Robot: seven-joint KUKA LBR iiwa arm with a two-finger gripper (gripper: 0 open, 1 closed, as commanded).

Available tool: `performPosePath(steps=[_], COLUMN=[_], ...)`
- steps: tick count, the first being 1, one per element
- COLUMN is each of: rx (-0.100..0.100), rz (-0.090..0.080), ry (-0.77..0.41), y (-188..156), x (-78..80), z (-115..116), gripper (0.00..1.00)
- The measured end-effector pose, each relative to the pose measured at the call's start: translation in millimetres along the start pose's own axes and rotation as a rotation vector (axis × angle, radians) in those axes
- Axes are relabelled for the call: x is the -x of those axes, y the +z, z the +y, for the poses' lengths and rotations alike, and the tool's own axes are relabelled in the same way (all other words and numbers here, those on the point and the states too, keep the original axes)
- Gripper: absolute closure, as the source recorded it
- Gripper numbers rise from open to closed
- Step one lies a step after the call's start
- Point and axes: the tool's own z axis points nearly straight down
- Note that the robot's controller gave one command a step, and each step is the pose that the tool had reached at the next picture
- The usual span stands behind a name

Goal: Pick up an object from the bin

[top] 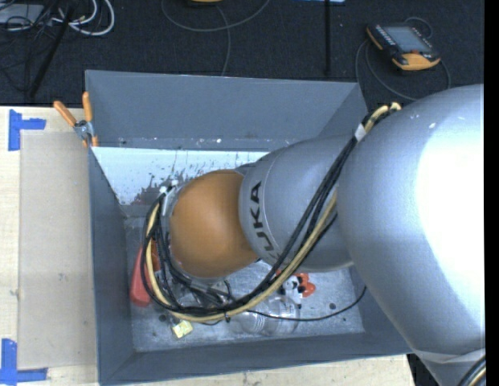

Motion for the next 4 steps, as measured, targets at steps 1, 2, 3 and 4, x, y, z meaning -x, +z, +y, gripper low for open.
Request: performPosePath(steps=[1, 2, 3, 4], rx=[0.002, 0.003, 0.003, 0.011], rz=[-0.040, -0.040, -0.040, -0.030], ry=[0.010, 0.011, 0.011, -0.100], y=[1, 1, 1, -7], x=[7.0, 7.0, 7.0, -12.5], z=[-2, -2, -2, -27], gripper=[0.00, 0.00, 0.00, 0.00])
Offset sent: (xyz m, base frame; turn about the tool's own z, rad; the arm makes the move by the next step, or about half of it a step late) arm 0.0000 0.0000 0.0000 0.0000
